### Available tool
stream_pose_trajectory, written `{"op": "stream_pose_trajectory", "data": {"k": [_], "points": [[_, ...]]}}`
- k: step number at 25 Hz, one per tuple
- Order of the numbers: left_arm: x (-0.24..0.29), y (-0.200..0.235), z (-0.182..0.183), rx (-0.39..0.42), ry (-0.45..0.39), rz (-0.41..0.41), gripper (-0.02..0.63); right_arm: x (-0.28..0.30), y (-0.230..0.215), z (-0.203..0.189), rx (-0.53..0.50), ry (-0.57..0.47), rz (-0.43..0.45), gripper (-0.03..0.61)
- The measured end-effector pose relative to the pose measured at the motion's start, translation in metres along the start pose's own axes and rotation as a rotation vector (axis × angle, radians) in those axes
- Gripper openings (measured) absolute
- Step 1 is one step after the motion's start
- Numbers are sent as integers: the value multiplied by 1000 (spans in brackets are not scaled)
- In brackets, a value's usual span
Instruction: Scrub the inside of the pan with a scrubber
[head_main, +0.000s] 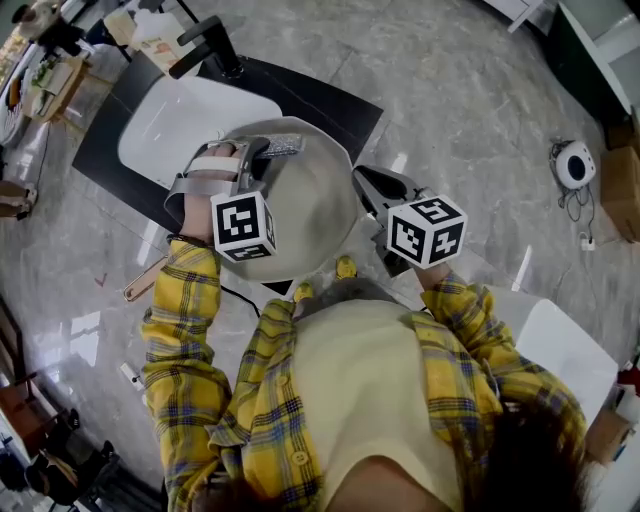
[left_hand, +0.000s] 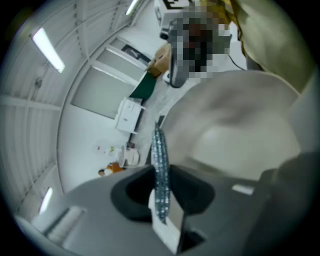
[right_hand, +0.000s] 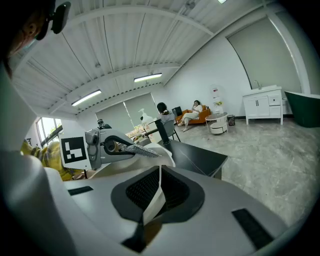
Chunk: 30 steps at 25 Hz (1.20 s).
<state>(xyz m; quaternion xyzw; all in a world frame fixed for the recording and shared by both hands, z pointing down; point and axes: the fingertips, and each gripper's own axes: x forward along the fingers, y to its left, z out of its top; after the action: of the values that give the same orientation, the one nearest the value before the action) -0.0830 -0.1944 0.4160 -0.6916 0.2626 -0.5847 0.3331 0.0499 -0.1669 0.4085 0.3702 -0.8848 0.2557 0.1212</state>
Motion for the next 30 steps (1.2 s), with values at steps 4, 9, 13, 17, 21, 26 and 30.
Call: {"op": "stream_pose_trajectory", "data": {"k": [4, 9, 13, 17, 21, 26, 30], "points": [[8, 12, 0, 119, -5, 80, 91, 6, 0, -3, -2, 11, 7, 17], [20, 5, -1, 218, 22, 77, 91, 9, 2, -6, -9, 22, 17, 17], [22, -2, 2, 220, 17, 75, 91, 11, 2, -10, -20, 36, 15, 17], [23, -4, -2, 248, 49, 107, 90, 12, 4, -14, -29, 45, 15, 17], [23, -13, -8, 236, 76, 89, 91, 11, 4, -14, -18, 41, 16, 17], [18, -17, -15, 248, 98, 94, 91, 9, 4, -15, -5, 38, 12, 17], [16, -18, -20, 269, 125, 100, 91, 9, 4, -15, -2, 37, 10, 17]]}}
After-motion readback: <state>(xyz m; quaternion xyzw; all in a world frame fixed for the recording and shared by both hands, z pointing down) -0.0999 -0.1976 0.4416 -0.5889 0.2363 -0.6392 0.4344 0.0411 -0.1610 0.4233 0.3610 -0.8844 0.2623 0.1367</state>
